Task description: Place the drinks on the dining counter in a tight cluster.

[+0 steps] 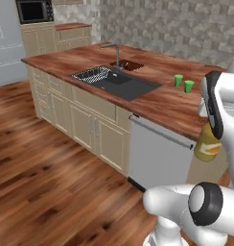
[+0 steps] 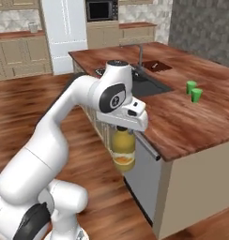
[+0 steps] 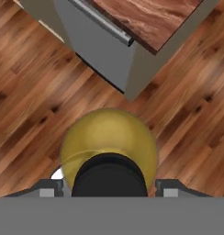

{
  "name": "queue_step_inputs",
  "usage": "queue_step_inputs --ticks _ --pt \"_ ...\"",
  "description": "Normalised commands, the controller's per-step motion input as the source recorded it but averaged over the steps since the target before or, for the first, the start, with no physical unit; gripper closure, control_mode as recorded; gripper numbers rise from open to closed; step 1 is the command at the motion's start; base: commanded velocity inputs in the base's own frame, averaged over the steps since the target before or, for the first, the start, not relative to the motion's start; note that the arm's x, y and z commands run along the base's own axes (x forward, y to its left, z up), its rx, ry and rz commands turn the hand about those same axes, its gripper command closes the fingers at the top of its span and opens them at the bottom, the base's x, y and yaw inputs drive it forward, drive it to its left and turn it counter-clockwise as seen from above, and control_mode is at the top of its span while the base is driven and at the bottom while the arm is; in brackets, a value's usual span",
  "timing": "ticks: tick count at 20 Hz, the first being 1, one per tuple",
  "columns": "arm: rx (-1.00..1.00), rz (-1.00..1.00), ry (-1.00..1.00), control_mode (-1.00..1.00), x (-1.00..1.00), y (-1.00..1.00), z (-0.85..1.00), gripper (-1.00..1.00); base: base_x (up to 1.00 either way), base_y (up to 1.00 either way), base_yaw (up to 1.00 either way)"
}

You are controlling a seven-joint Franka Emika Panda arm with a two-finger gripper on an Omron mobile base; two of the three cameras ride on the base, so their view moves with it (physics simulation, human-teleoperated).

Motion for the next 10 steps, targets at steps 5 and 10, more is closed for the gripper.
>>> queue_step_inputs --ticks 5,10 --pt "0.0 0.0 0.0 1.0 0.0 0.0 0.0 1.0 0.05 -1.0 0.1" --pt "0.0 0.0 0.0 1.0 0.0 0.0 0.0 1.0 0.34 -1.0 0.32"
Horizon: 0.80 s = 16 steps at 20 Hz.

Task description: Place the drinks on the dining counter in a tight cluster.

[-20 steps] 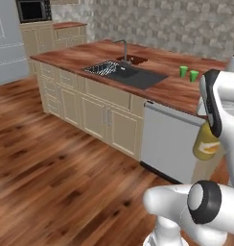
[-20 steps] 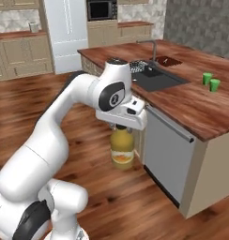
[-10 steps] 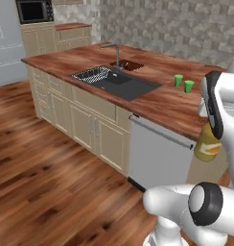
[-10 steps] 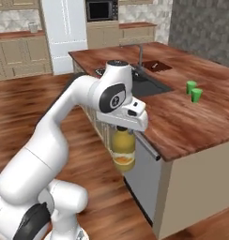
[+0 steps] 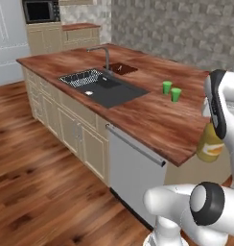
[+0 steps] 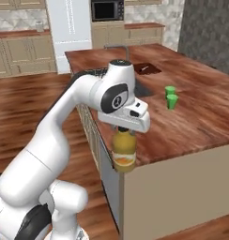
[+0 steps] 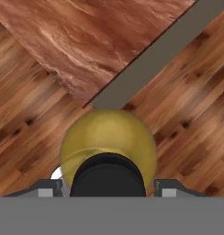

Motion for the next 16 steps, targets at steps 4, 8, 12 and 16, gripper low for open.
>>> queue_step_inputs --ticks 4,8,12,16 --pt "0.0 0.0 0.0 1.0 0.0 0.0 0.0 1.0 0.42 -1.0 0.3" --pt "0.0 0.0 0.0 1.0 0.0 0.0 0.0 1.0 -0.03 -1.0 0.23" --pt "0.0 0.0 0.0 1.0 0.0 0.0 0.0 1.0 0.21 -1.0 0.3" --pt "0.0 0.0 0.0 1.0 0.0 0.0 0.0 1.0 0.55 -1.0 0.34"
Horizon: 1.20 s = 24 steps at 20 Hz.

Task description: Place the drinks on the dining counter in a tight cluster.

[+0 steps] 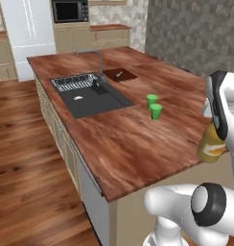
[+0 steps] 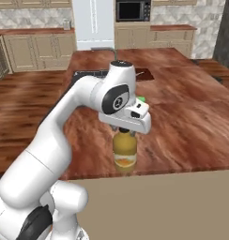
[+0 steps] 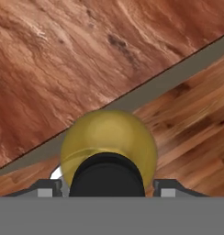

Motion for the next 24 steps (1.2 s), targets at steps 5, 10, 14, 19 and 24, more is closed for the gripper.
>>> queue_step_inputs --ticks 5,10,14,19,24 --pt "0.0 0.0 0.0 1.0 0.0 0.0 0.0 1.0 0.57 -1.0 0.35" --pt "0.0 0.0 0.0 1.0 0.0 0.0 0.0 1.0 0.19 -1.0 0.35" --pt "0.0 0.0 0.0 1.0 0.0 0.0 0.0 1.0 0.0 -1.0 0.35" --pt "0.0 0.0 0.0 1.0 0.0 0.0 0.0 1.0 0.35 -1.0 0.31" --pt "0.0 0.0 0.0 1.0 0.0 0.0 0.0 1.0 0.9 -0.64 0.08"
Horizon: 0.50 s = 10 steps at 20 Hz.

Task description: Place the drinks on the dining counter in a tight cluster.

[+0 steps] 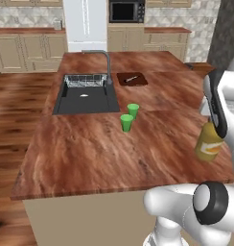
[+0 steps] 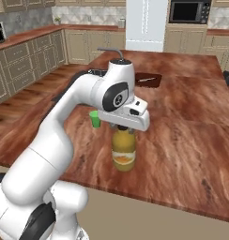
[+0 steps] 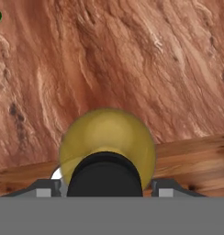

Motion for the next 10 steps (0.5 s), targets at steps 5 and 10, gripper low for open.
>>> queue_step_inputs --ticks 5,10 --pt "0.0 0.0 0.0 1.0 0.0 0.0 0.0 1.0 0.41 -0.1 -0.03" --pt "0.0 0.0 0.0 1.0 0.0 0.0 0.0 1.0 0.05 0.0 0.0"
